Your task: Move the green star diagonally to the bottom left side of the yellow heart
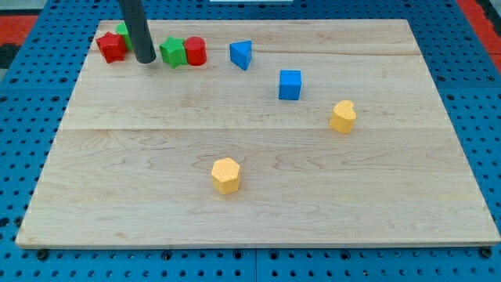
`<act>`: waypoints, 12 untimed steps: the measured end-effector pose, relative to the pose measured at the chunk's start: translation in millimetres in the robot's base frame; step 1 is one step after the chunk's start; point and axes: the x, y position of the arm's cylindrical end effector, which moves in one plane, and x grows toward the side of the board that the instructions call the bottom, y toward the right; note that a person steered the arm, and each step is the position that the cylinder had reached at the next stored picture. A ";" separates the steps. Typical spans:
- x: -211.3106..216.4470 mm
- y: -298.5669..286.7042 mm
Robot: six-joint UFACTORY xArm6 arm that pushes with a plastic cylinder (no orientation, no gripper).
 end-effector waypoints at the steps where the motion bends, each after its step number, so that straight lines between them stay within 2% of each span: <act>1: -32.4 17.9; 2: -28.0 58.7; 4: 65.2 107.5; 5: 77.9 96.1; 6: 76.3 54.7; 7: 74.0 41.3; 9: 105.3 -5.1; 10: 121.8 17.0; 11: 122.2 80.2; 12: 112.8 102.4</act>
